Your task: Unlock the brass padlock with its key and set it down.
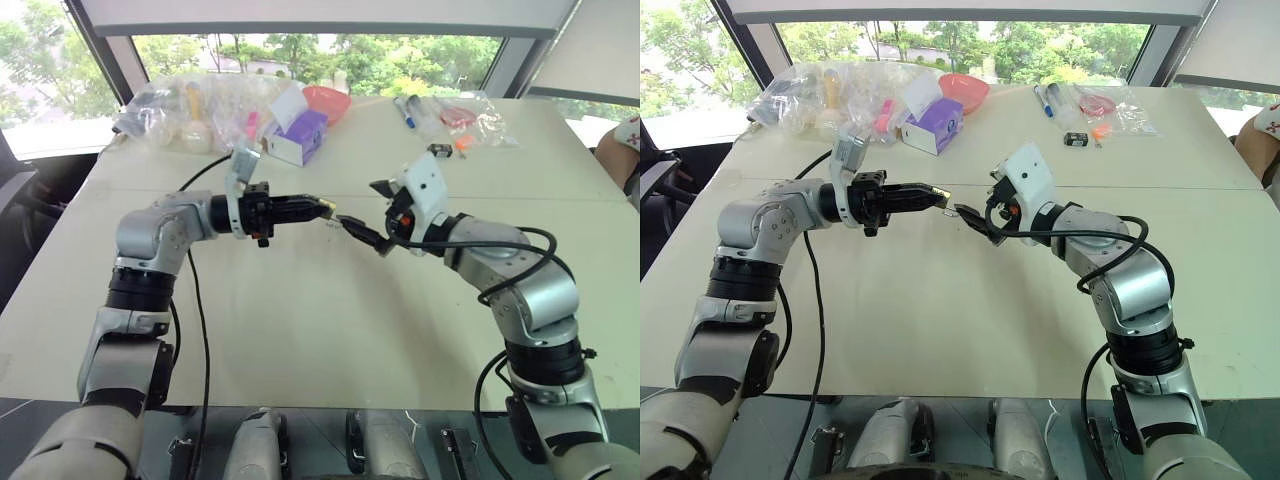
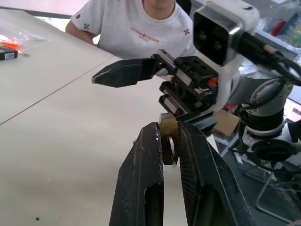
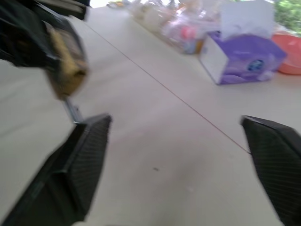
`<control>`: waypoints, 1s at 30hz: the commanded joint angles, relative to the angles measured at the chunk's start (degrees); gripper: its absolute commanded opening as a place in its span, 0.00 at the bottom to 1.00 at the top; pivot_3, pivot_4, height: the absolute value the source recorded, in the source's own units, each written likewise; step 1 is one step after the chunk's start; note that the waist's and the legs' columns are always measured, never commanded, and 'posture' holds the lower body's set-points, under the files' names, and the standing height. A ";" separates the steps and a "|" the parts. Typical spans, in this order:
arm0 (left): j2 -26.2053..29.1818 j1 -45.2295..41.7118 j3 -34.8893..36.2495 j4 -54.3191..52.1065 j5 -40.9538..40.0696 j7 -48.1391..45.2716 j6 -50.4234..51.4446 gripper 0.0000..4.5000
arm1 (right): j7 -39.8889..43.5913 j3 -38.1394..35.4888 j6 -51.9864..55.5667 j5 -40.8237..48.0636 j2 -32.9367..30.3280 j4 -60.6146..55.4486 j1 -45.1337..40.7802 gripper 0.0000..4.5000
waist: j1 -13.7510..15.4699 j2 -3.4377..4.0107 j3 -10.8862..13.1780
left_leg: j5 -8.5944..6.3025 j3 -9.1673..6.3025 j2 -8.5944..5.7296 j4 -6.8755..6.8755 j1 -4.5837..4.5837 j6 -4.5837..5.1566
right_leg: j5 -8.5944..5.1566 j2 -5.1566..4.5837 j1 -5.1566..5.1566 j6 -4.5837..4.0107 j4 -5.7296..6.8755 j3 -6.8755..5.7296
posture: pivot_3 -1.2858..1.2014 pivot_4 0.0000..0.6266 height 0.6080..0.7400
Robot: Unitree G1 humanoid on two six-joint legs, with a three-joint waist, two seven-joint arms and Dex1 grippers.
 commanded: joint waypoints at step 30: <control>-17.76 -0.77 -5.59 21.24 8.30 15.60 5.36 0.76 | 3.26 -10.80 19.41 14.88 -19.99 -21.72 16.84 1.00 | 0.12 -0.05 0.00 | -0.25 -0.15 -0.07 -0.01 0.02 0.44 | -0.01 -0.03 0.05 0.00 -0.07 0.02 | 0.52 0.24 0.96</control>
